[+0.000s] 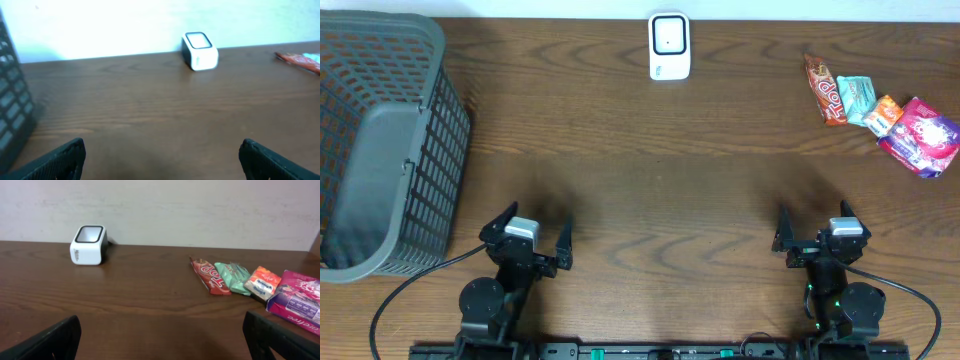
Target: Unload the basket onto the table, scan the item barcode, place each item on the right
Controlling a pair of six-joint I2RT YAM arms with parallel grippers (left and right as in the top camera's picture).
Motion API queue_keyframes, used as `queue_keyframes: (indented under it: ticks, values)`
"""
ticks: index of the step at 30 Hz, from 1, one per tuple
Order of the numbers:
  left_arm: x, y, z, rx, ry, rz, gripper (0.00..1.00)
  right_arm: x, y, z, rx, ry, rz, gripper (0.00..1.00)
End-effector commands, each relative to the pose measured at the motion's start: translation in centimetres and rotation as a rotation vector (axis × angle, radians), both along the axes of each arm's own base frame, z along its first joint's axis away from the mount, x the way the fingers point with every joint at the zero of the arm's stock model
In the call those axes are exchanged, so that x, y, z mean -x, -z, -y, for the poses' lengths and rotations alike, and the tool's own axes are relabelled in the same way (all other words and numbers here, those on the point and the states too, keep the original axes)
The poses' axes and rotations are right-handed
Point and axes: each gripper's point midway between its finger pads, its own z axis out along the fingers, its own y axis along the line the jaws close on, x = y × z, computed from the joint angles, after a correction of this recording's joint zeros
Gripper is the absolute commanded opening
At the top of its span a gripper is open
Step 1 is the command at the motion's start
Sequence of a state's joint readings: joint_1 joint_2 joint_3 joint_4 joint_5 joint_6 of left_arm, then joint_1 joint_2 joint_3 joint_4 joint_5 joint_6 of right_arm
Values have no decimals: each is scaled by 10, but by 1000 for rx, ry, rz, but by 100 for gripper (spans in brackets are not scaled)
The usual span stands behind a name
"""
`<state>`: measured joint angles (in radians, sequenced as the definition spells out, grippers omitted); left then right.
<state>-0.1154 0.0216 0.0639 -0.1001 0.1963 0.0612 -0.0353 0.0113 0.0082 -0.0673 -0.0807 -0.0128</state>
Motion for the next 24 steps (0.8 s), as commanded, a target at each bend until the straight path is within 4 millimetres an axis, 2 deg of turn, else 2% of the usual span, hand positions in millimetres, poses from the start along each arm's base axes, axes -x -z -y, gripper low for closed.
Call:
queue_keyframes:
  ticks: [1,2,6,11,13,24]
  values:
    - [-4,-5,-12,-12,-47,48,98,0,1,2,15,7,0,99]
    - [-6,-7,-20,-11,-81,69,98,0,1,2,15,7,0,99]
    - [-9,-5,-30,-13,-124,85,98,0,1,2,15,7,0,99]
    - [-8,15,-40,-17,-167,5,98,0,1,2,15,7,0,99]
    - [-8,14,-44,-18,-181,8,98,0,1,2,15,7,0,99]
    - [-8,15,-45,-32,-184,6,98,0,1,2,15,7,0,99]
